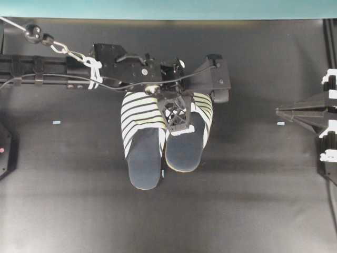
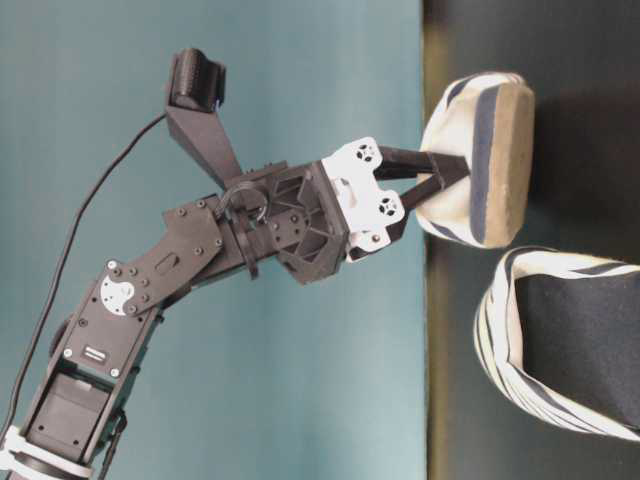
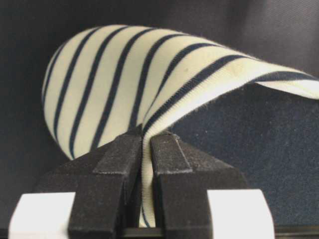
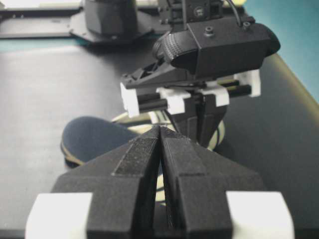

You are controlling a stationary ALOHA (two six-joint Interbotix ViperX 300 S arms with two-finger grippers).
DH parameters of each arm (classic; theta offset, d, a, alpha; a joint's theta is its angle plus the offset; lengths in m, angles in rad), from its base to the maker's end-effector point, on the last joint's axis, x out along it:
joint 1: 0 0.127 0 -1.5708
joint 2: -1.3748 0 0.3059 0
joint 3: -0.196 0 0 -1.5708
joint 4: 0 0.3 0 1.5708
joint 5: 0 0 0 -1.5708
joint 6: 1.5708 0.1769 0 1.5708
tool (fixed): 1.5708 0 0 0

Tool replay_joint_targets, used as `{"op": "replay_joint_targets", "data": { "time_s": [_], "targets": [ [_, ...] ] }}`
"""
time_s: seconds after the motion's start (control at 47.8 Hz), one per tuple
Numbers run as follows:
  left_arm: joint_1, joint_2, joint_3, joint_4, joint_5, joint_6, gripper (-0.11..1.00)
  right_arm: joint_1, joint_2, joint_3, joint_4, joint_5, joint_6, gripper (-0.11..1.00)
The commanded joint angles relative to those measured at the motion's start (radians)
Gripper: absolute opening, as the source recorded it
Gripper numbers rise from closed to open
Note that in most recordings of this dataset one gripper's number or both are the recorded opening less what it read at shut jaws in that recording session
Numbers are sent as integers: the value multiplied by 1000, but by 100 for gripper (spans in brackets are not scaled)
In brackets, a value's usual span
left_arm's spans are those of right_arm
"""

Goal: Arrange the slippers with the left arm.

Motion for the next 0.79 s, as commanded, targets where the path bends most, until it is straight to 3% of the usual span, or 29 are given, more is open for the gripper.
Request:
{"op": "replay_joint_targets", "data": {
  "time_s": [0.0,0.063,0.251,0.418,0.565,0.774],
  "targets": [
    [-8,-8,-6,2,-5,-9,4,-2,5,-6,2,-14,-6,0],
    [-12,-8,-6,0,-5,-23,12,-2,5,-6,2,-14,-6,0],
    [-15,-8,-5,2,31,-41,54,-2,5,-6,2,-14,-5,0],
    [-35,-9,-8,2,63,-26,79,-3,5,-5,2,-15,-5,0],
    [-52,-12,-12,2,63,12,88,-3,5,-6,2,-15,-5,0],
    [-51,-12,-14,2,63,31,89,-2,5,-3,2,-15,-5,0]
  ]
}}
